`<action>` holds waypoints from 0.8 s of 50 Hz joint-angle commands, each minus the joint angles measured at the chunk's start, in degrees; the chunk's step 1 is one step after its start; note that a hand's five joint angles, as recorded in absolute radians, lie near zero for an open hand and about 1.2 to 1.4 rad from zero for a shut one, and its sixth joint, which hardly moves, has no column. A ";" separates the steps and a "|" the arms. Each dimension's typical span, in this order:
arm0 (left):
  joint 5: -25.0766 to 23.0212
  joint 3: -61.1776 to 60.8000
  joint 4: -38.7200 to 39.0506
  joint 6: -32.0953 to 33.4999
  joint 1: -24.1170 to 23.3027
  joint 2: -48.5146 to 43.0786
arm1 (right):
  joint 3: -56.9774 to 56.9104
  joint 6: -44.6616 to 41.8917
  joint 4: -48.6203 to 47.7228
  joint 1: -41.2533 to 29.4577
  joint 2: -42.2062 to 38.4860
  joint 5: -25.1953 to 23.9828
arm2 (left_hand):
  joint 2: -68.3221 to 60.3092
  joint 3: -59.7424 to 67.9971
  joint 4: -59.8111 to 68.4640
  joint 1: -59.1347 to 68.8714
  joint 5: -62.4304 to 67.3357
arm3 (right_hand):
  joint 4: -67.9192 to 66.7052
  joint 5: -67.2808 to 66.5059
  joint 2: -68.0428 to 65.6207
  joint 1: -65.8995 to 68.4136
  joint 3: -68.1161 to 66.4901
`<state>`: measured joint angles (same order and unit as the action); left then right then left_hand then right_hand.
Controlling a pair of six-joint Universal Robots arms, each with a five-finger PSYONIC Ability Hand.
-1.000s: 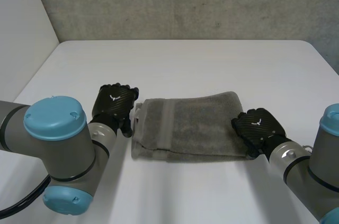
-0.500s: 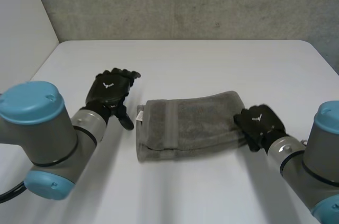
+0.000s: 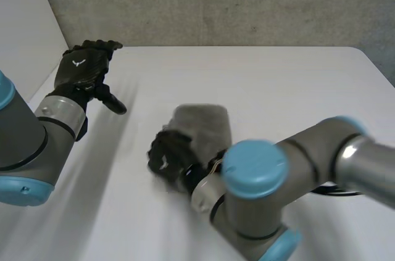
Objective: Fold the towel.
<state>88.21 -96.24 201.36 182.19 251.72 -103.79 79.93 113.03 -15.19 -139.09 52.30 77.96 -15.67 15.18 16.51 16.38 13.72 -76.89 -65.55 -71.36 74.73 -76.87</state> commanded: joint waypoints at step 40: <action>0.29 4.92 -2.20 0.62 -13.62 -20.22 | -1.27 65.83 10.80 16.30 -1.58 -1.23 | 3.27 -2.77 -4.11 -3.98 -11.32 | 66.89 65.55 61.36 -64.73 66.87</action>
